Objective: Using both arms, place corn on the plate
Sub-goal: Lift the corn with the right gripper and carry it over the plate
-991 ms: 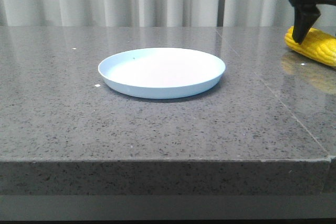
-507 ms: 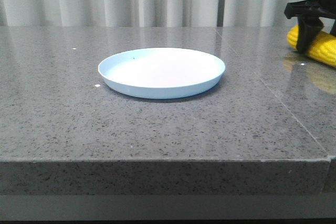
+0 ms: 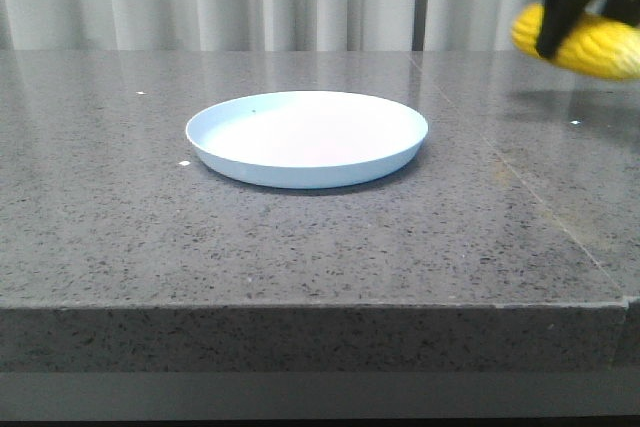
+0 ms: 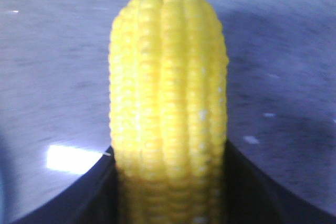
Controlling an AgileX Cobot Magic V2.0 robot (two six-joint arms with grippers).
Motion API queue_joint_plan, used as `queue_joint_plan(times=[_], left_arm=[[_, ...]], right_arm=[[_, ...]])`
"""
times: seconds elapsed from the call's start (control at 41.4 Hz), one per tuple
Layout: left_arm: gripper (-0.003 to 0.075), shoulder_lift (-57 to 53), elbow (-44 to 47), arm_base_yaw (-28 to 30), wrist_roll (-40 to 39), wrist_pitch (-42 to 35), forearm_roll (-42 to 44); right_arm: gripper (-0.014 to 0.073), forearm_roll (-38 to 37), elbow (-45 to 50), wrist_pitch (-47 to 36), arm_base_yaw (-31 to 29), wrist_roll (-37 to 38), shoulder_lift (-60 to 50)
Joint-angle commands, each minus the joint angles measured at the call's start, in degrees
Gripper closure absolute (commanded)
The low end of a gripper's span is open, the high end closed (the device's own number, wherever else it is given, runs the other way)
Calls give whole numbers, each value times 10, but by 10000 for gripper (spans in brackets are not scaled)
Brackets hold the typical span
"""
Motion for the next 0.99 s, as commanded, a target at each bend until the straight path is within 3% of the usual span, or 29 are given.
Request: queue_joint_plan(times=[0.0,0.314,0.483,0.773,0.967], left_arm=[[230,4,-15,-3,-6,-43,0],[230,4,-15,-3,-6,-43,0],[230,4,-15,-3,-6,-43,0],[230,4,-15,-3,-6,-43,0],[230,4,-15,-3,-6,-43,0]], right_arm=[[300,13,-38,18,41,-5,-52],[300,14,-115,123,172,34,-57],[300,14,-118,104,208,82,-48],[300,18,-118,63,220,163,18],[293,56,-118,15,230,168,54]])
